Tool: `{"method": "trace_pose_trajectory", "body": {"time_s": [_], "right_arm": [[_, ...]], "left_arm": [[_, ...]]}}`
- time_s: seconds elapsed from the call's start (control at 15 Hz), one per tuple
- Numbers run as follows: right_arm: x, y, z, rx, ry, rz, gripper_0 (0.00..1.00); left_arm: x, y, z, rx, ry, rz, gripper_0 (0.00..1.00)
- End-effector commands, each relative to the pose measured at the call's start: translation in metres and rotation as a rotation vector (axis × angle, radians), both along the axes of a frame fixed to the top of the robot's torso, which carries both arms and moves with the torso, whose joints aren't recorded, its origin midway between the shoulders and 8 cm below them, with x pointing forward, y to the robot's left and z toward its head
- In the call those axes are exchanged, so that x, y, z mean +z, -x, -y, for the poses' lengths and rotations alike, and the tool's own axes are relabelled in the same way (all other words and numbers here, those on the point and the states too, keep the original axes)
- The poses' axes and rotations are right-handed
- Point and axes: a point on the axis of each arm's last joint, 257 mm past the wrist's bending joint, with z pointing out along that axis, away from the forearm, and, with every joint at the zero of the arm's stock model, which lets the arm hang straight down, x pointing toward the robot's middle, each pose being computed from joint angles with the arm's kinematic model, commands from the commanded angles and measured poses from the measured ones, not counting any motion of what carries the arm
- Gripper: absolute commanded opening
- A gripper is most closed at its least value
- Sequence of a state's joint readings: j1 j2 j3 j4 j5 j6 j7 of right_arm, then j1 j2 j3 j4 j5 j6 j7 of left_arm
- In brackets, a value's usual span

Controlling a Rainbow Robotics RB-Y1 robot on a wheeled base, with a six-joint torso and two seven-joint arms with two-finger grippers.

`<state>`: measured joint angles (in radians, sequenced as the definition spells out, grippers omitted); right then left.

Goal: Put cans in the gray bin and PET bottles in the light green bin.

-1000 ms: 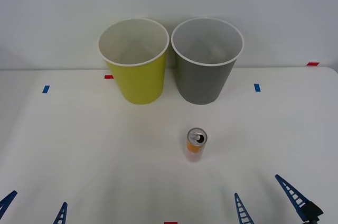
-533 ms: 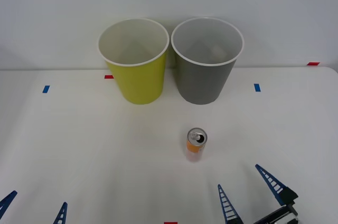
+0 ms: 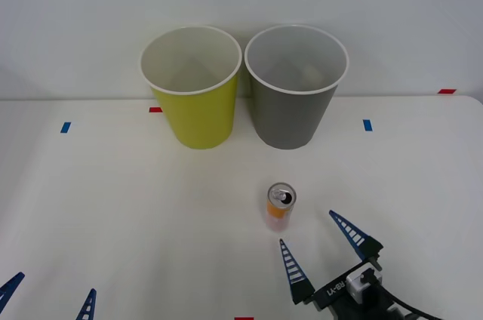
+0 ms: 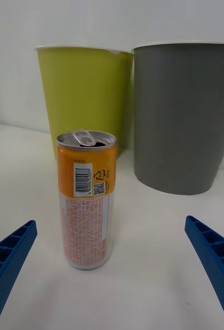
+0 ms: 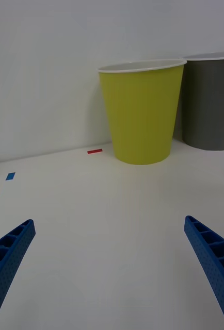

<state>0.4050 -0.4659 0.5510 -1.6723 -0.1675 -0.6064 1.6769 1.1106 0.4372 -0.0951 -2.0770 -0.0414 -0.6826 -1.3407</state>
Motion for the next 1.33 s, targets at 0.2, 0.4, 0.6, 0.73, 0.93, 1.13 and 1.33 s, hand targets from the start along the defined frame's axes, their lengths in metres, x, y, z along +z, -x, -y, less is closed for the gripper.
{"method": "trace_pose_trajectory", "body": {"time_s": [0.2, 0.4, 0.6, 0.73, 0.93, 1.13, 1.33], "right_arm": [[0.004, -0.025, -0.024, 0.036, -0.005, 0.028, 1.0], [0.008, -0.038, -0.035, 0.053, -0.005, 0.025, 1.0], [0.009, -0.05, -0.044, 0.059, 0.0, 0.007, 1.0], [0.01, -0.059, -0.049, 0.062, 0.003, -0.003, 1.0], [0.013, -0.067, -0.055, 0.063, 0.001, -0.011, 1.0], [0.015, -0.073, -0.056, 0.057, 0.003, -0.015, 1.0], [0.015, -0.075, -0.056, 0.051, 0.001, -0.018, 0.9]], "left_arm": [[0.0, 0.0, 0.0, 0.0, 0.0, 0.0, 1.0], [0.0, 0.0, 0.0, 0.0, 0.0, 0.0, 1.0], [0.0, 0.0, 0.0, 0.0, 0.0, 0.0, 1.0], [0.0, 0.0, 0.0, 0.0, 0.0, 0.0, 1.0], [0.0, 0.0, 0.0, 0.0, 0.0, 0.0, 1.0], [0.0, 0.0, 0.0, 0.0, 0.0, 0.0, 1.0], [0.0, 0.0, 0.0, 0.0, 0.0, 0.0, 1.0]]}}
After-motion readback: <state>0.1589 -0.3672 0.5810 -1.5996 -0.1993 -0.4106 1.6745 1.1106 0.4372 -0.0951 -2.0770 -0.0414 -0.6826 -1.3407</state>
